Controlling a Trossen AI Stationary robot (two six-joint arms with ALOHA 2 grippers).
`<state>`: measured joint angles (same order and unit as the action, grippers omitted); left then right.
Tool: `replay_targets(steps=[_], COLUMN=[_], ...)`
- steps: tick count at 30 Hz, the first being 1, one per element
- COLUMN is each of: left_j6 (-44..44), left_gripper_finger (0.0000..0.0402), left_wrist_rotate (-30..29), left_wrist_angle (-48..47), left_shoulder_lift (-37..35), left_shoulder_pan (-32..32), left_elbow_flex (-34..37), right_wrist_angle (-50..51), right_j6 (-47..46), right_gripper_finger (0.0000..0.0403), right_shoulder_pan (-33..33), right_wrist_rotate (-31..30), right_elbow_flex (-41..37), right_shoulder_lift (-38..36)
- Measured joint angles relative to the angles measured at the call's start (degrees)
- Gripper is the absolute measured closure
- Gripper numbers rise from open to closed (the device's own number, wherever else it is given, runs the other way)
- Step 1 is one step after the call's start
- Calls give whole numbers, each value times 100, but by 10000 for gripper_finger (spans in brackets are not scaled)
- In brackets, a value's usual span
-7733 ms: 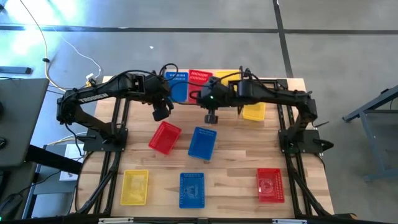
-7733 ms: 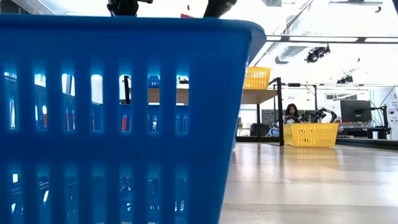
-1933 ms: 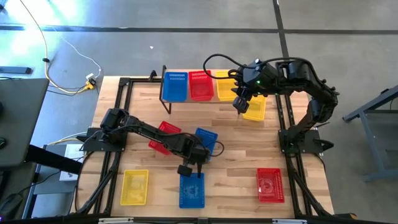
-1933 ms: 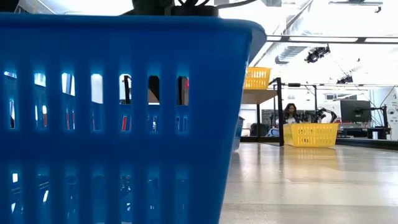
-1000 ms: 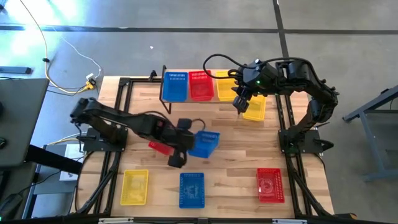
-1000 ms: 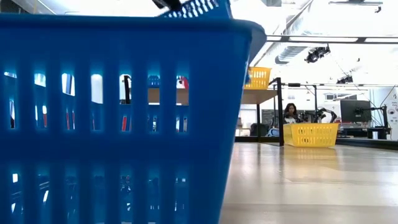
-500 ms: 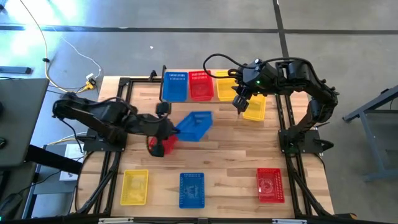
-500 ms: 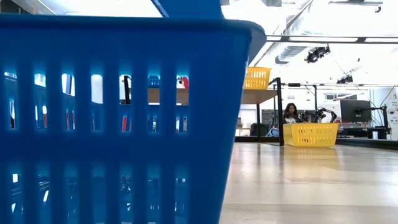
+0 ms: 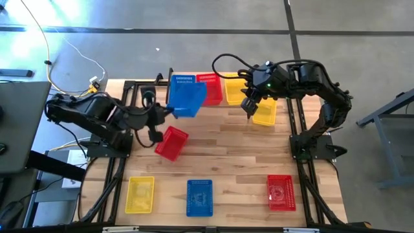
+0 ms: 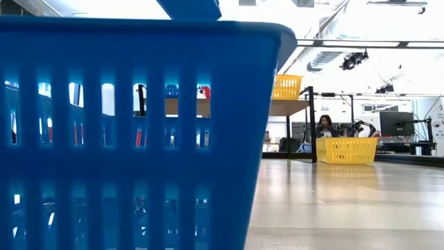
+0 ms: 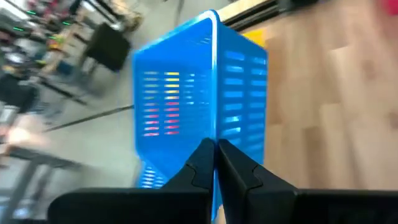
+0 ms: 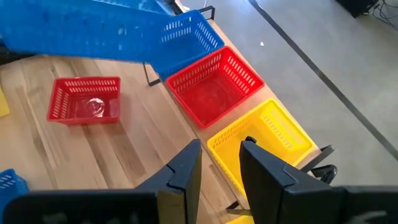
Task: Stack baskets on shelf by color
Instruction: Stack the top blue basket on top of the blue basket on the shelf
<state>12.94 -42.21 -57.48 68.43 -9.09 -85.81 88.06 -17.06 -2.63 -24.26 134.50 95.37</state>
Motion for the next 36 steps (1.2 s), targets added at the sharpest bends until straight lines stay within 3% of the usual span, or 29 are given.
replay_targets(steps=[6, 11, 23, 36], left_j6=[559, 552, 318, 308], left_gripper_finger=[401, 401, 401, 401], left_wrist_rotate=[-478, -542, -74, -36], left_wrist_angle=[-169, -571, -846, -1001], left_shoulder_lift=[73, 276, 853, 1384], left_shoulder_pan=[552, 1082, 1726, 2004], left_elbow_flex=[0, -1, 1, 1], right_wrist_angle=[-1, 1, 2, 2], right_j6=[-113, -260, -365, -347], right_gripper_finger=[306, 306, 306, 306], right_shoulder_pan=[0, 0, 0, 0], right_wrist_rotate=[-15, -15, -222, -223], right_elbow_flex=[0, 0, 0, 0], right_shoulder_lift=[0, 0, 0, 0])
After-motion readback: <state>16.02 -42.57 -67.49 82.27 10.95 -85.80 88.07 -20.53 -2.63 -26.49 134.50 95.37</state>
